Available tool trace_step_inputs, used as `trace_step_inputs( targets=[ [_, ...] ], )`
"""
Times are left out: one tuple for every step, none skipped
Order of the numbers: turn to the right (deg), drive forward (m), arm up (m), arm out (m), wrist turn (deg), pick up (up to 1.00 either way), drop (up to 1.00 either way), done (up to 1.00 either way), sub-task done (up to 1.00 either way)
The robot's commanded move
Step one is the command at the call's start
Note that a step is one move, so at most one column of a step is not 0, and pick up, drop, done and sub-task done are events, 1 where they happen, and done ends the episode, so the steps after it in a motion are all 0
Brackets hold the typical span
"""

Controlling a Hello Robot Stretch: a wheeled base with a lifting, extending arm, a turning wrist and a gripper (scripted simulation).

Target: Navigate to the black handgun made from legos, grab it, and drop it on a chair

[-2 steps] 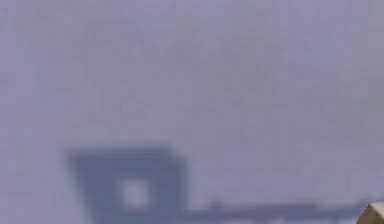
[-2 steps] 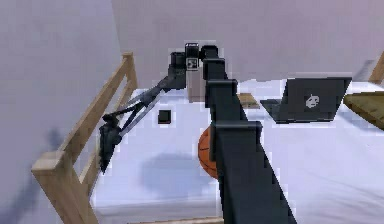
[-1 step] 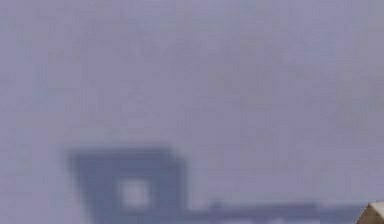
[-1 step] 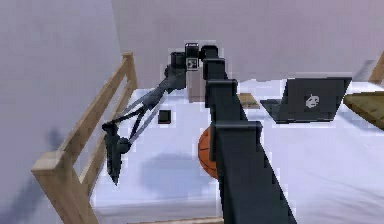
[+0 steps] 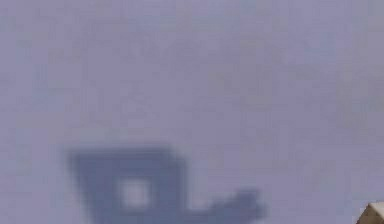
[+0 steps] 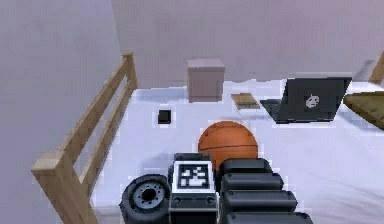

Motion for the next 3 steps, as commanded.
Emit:
trace_step_inputs(
  targets=[
    [-45.0,0.00,0.00,0.00,0.0,0.00,0.00,0.00,0.00],
    [-45.0,0.00,0.00,0.00,0.0,0.00,0.00,0.00,0.00],
    [-45.0,0.00,0.00,0.00,0.0,0.00,0.00,0.00,0.00]
  ],
)
